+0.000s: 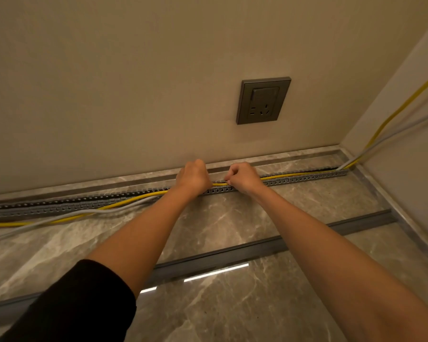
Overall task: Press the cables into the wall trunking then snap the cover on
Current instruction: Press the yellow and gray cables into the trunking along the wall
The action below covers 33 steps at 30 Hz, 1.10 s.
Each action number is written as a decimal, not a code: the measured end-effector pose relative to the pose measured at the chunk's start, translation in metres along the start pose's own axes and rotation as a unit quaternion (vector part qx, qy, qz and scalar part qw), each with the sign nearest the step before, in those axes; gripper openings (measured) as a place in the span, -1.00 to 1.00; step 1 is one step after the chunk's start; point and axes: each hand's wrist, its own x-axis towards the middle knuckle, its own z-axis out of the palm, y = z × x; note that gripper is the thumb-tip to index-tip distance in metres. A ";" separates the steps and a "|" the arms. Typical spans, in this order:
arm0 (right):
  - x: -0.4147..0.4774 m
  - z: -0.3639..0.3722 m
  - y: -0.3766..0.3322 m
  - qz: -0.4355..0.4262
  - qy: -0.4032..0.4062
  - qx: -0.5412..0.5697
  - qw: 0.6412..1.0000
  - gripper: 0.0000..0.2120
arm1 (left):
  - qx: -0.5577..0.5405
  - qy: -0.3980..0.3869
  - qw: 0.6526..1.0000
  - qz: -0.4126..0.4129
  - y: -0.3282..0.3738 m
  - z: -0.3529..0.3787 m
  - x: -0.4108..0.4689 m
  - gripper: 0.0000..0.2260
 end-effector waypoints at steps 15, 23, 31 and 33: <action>-0.019 0.004 0.002 -0.080 0.015 -0.092 0.992 -0.85 | -0.081 0.013 0.996 0.021 -0.014 -0.002 0.002 -0.87; -0.024 0.007 -0.006 -0.109 -0.016 -0.218 0.970 -0.67 | 0.003 -0.016 0.999 0.038 -0.036 -0.022 -0.008 -0.89; -0.033 0.037 -0.033 -0.164 -0.021 -0.249 0.954 -0.64 | 0.014 0.001 0.999 0.044 -0.058 -0.024 -0.013 -0.86; -0.032 0.039 -0.036 -0.167 -0.012 -0.242 0.956 -0.65 | 0.009 0.001 0.999 0.037 -0.058 -0.024 -0.012 -0.85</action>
